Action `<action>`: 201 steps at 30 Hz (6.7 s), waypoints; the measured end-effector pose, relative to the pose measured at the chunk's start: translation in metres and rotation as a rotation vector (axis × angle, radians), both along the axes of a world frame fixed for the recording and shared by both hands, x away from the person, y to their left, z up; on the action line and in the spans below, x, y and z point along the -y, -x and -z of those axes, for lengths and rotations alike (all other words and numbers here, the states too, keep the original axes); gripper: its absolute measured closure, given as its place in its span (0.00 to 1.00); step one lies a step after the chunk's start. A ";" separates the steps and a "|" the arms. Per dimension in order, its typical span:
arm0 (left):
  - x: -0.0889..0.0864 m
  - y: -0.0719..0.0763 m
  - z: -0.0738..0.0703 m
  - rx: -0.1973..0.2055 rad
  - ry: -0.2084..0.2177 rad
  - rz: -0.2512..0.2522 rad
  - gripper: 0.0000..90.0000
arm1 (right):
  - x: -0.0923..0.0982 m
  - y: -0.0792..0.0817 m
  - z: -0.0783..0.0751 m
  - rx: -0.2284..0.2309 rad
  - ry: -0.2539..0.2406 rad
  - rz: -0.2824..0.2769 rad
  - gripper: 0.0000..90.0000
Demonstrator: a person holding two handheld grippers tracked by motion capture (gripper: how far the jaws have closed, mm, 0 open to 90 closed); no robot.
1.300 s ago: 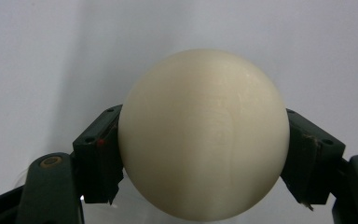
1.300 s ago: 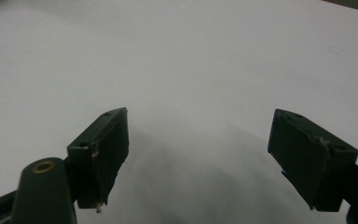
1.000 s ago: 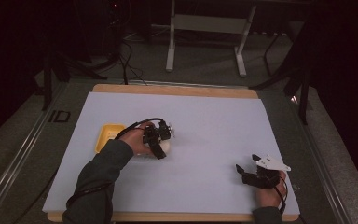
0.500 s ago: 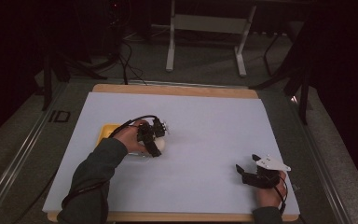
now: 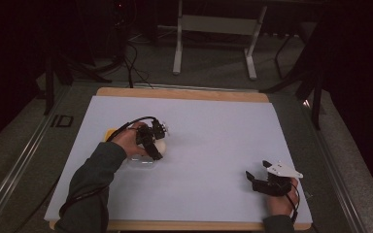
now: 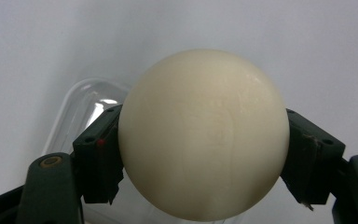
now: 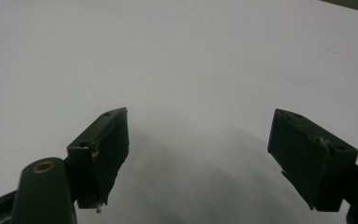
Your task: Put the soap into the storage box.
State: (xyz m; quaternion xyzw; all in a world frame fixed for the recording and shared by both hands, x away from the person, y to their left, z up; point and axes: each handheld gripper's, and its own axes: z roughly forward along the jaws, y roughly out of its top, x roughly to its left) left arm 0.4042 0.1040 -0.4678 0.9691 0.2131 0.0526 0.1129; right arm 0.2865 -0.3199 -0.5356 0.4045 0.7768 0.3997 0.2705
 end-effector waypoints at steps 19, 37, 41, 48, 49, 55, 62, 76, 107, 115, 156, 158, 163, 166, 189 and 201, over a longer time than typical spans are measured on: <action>-0.023 -0.004 -0.006 0.004 0.015 -0.060 0.28 | 0.000 0.001 0.000 0.004 -0.004 0.003 0.22; -0.049 -0.005 -0.015 0.034 0.027 -0.126 0.28 | 0.000 0.001 0.000 0.006 -0.005 0.005 0.22; -0.053 -0.005 -0.017 0.040 0.030 -0.136 0.28 | 0.000 0.001 0.000 0.007 -0.005 0.004 0.22; -0.061 -0.005 -0.017 0.036 0.033 -0.156 0.28 | 0.000 0.001 0.000 0.008 -0.006 0.004 0.23; -0.062 -0.005 -0.017 0.037 0.034 -0.159 0.28 | 0.000 0.001 0.000 0.008 -0.006 0.004 0.22; -0.067 -0.006 -0.017 0.035 0.037 -0.174 0.28 | 0.000 0.001 0.000 0.007 -0.006 0.005 0.22; -0.073 -0.006 -0.019 0.035 0.036 -0.200 0.28 | 0.000 0.001 0.000 0.008 -0.006 0.004 0.22; -0.083 -0.005 -0.017 0.032 0.023 -0.259 0.28 | 0.000 0.001 0.000 0.008 -0.006 0.005 0.22; -0.112 -0.001 -0.005 0.004 -0.005 -0.321 0.28 | 0.000 0.001 0.000 0.009 -0.006 0.005 0.22; -0.115 0.000 -0.003 0.004 -0.012 -0.317 0.28 | 0.000 0.001 0.000 0.009 -0.006 0.004 0.23; -0.128 0.005 0.010 0.010 -0.043 -0.297 0.28 | 0.000 0.001 0.000 0.010 -0.005 0.005 0.23; -0.128 0.005 0.010 0.008 -0.043 -0.298 0.28 | 0.000 0.001 0.000 0.010 -0.005 0.005 0.23; -0.129 0.002 0.014 0.006 -0.043 -0.305 0.28 | 0.000 0.001 0.000 0.011 -0.004 0.005 0.23; -0.128 0.001 0.016 0.002 -0.042 -0.304 0.28 | 0.000 0.001 0.000 0.011 -0.004 0.006 0.23; -0.130 -0.002 0.019 -0.013 -0.017 -0.298 0.16 | 0.000 0.001 0.000 0.012 0.000 0.002 0.22; -0.141 0.007 0.000 0.062 0.064 -0.302 0.12 | 0.000 0.002 0.000 0.016 0.002 0.002 0.23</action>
